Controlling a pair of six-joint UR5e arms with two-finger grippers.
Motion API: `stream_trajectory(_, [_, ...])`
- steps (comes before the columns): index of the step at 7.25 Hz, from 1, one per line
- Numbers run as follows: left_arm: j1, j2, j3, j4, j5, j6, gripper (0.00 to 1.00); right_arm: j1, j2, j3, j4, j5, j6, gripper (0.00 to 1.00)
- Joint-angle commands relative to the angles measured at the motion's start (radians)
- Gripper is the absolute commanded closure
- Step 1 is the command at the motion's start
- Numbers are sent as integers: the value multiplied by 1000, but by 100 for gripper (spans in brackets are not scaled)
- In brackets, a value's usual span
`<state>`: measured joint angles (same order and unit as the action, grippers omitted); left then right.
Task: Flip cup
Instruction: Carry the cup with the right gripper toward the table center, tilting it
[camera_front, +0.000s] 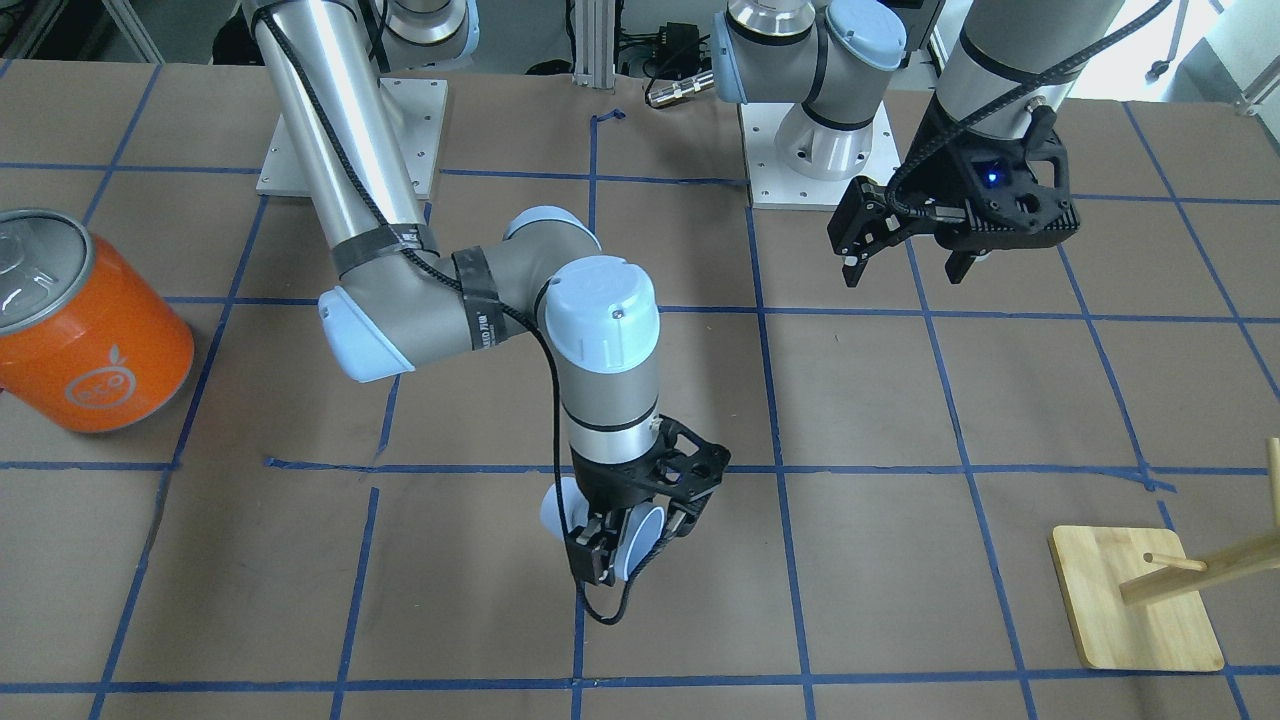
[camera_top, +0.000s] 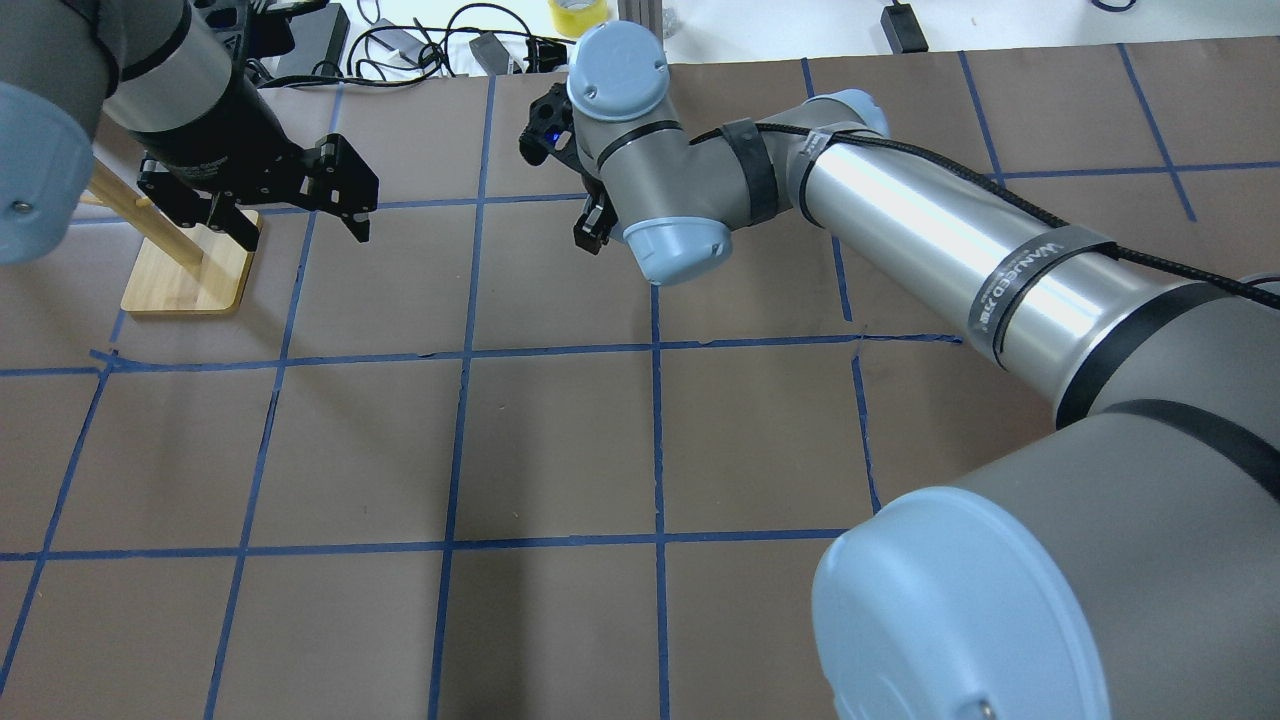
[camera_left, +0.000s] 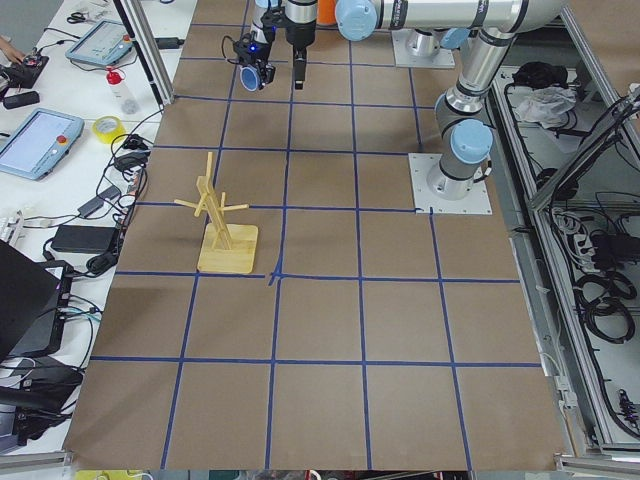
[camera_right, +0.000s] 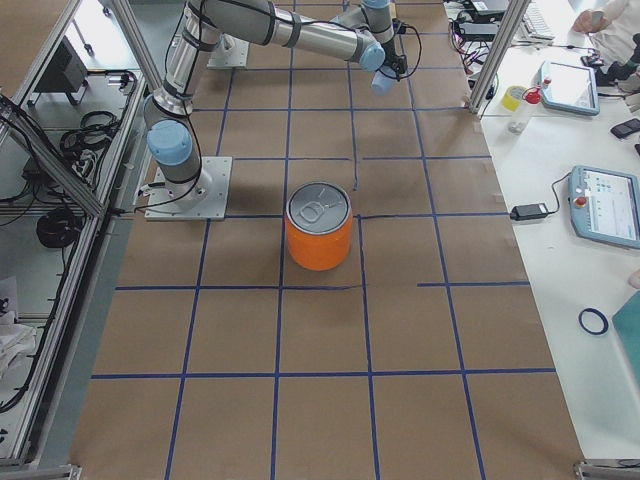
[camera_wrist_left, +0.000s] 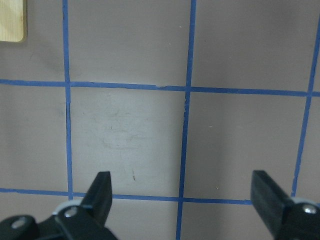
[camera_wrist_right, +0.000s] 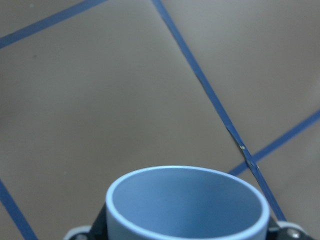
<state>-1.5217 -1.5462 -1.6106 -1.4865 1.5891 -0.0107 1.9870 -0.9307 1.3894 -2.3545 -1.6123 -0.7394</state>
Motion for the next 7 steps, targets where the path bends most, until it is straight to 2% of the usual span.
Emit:
stream_trajectory(1, [0, 0, 0, 0, -3, 3, 0, 87, 30, 19, -12, -4, -252, 90])
stream_trajectory(2, [0, 0, 0, 0, -3, 3, 0, 110, 48, 34, -20, -4, -335, 90])
stream_trajectory(4, [0, 0, 0, -1, -1, 3, 0, 113, 49, 100, -28, -3, -341, 84])
stream_trajectory(5, [0, 0, 0, -2, 0, 5, 0, 115, 44, 129, -26, -1, -348, 84])
stream_trajectory(7, [0, 0, 0, -2, 2, 5, 0, 157, 42, 140, -49, 3, -344, 81])
